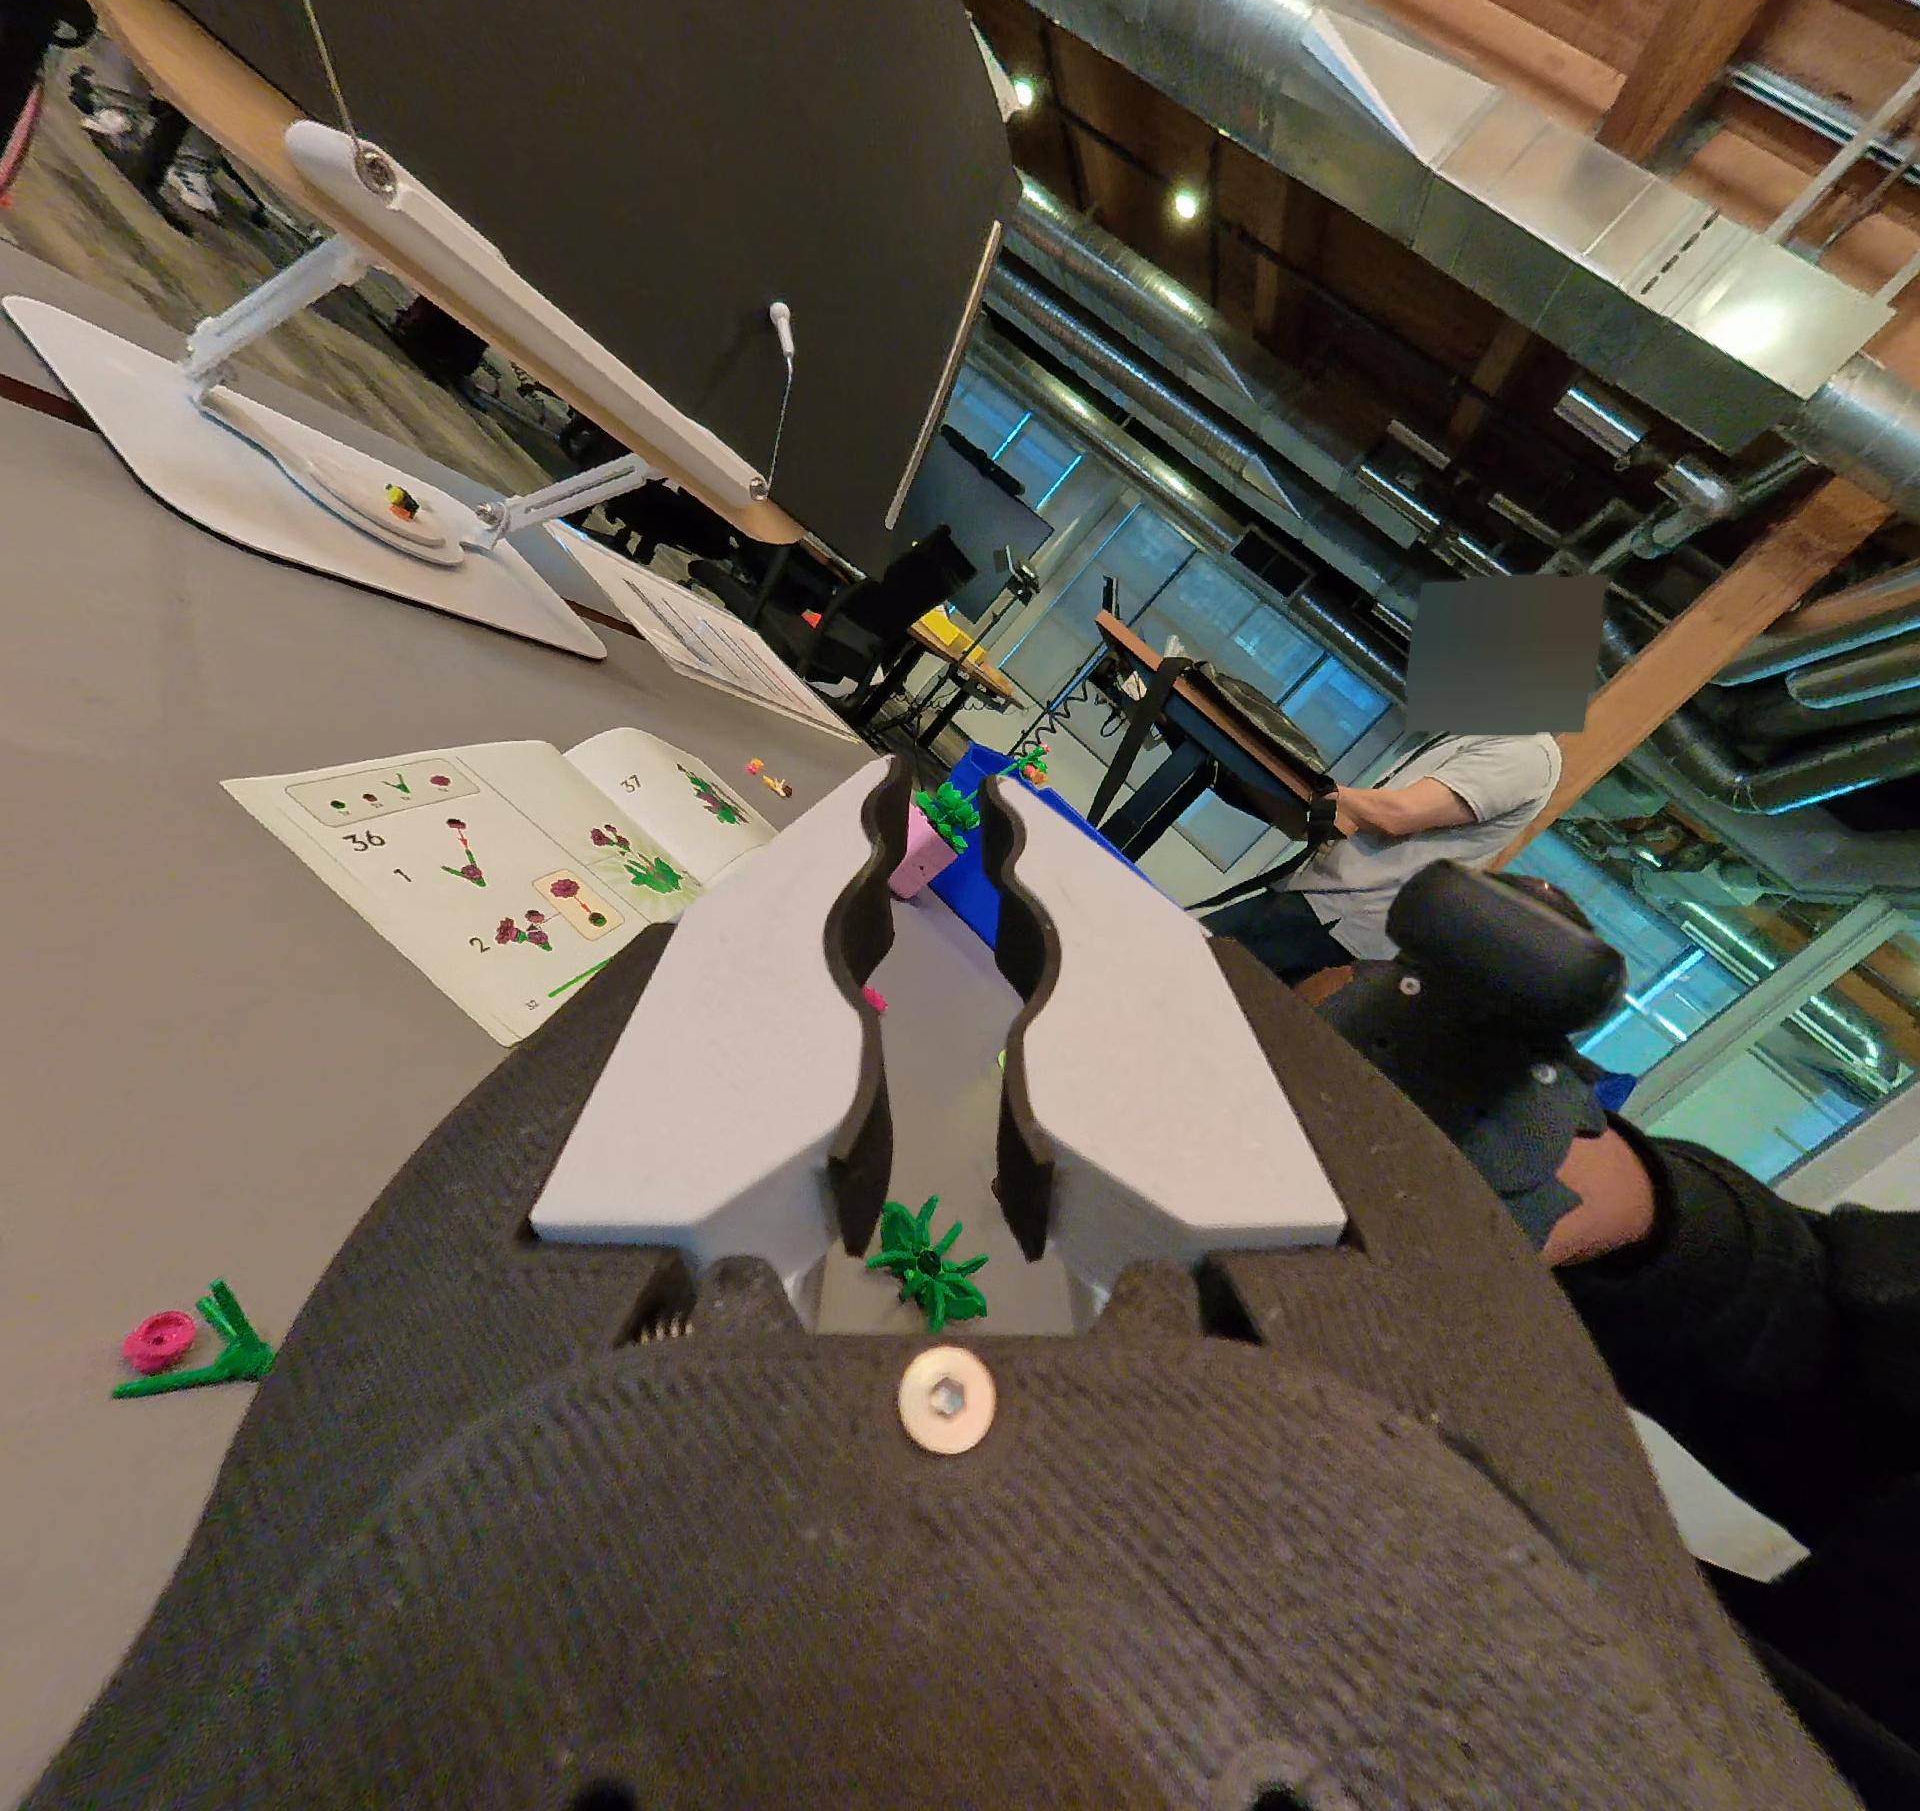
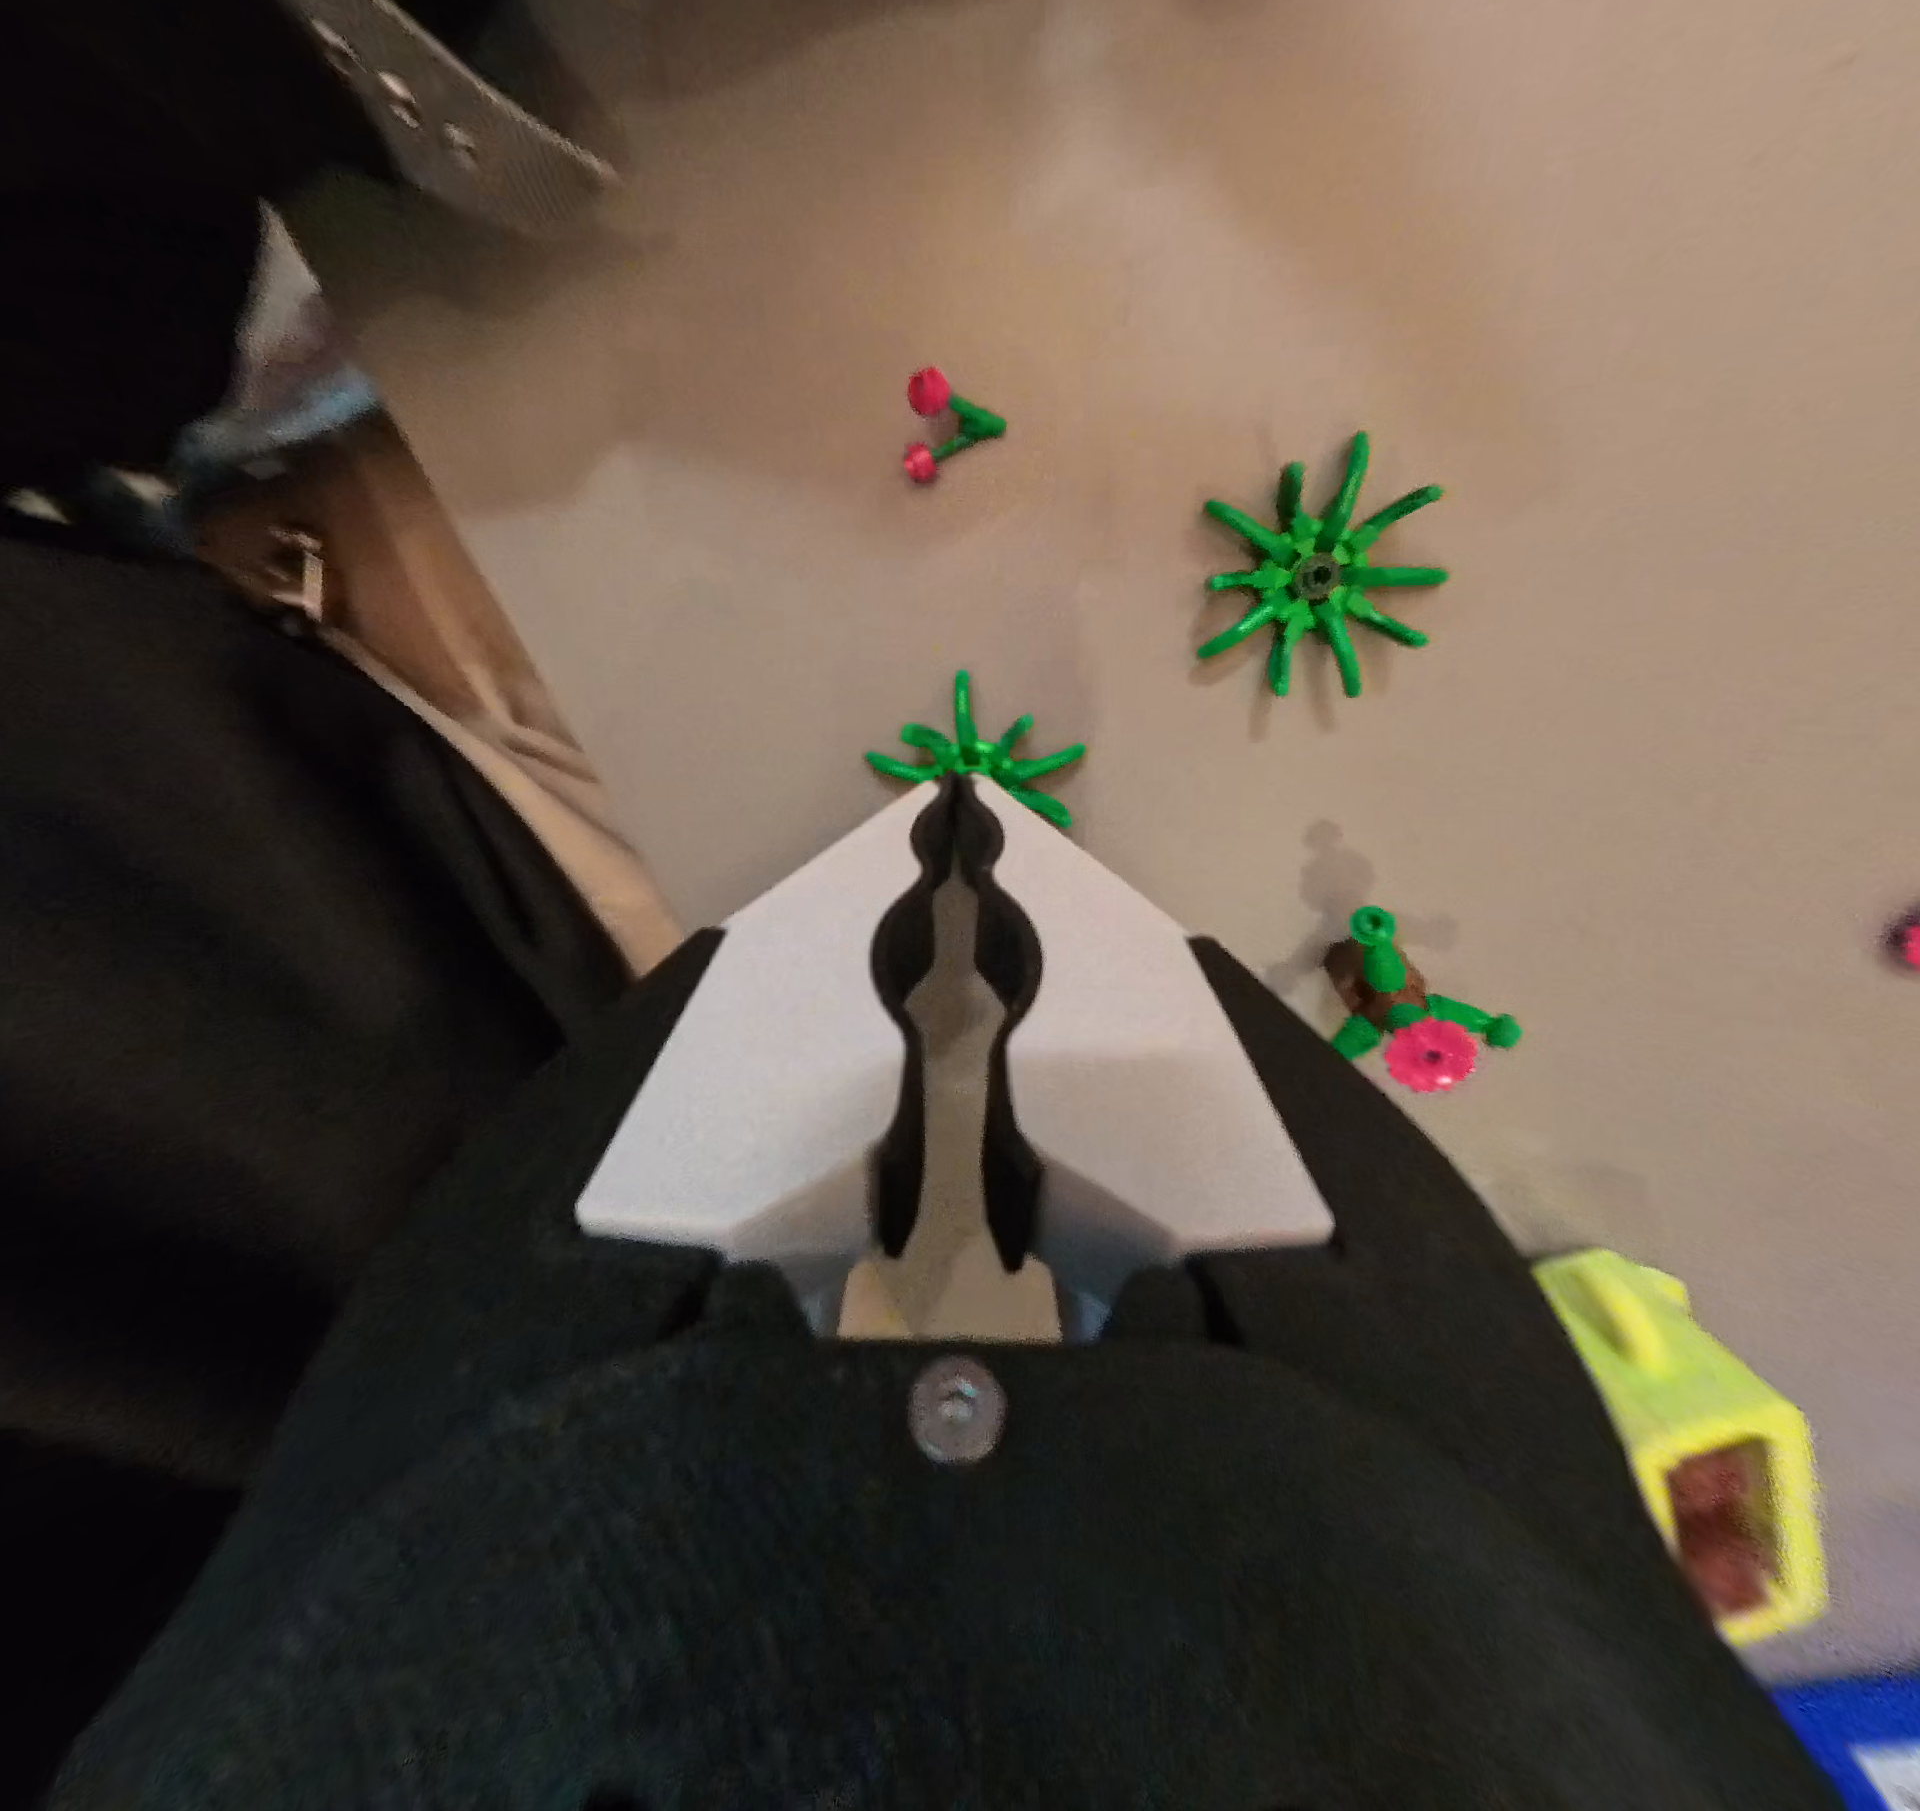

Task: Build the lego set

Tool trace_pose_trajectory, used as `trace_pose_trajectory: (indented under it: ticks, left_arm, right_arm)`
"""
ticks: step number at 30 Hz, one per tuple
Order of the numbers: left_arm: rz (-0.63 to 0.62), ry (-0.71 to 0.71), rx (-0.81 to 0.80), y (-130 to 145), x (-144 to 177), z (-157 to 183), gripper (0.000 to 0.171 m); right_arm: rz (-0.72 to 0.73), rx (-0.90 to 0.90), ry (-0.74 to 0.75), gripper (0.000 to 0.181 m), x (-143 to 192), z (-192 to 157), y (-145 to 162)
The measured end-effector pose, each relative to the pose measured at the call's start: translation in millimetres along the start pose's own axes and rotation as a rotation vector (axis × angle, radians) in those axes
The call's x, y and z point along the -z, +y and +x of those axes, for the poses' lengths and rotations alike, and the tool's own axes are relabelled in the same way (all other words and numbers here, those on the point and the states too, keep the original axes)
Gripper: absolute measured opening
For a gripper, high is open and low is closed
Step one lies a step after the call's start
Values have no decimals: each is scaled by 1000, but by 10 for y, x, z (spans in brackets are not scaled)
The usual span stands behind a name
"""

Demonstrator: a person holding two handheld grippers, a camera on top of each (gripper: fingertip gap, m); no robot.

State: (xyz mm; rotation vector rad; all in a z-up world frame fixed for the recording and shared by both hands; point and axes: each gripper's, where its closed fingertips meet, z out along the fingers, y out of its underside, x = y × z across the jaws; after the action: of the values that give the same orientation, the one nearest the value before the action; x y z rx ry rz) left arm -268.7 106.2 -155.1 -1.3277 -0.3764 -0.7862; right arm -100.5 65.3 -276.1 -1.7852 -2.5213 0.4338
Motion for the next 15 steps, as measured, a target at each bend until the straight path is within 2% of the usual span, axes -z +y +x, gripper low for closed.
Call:
trace_pose_trajectory:
  ticks: [5,15]
  left_arm:
    - [-13,1,5,37,-27,-1,10]
    - [-32,-2,12,93,-58,-15,11]
  right_arm:
    - [107,31,50,0,26,80,-3]
    - [115,100,63,0,-125,37,41]
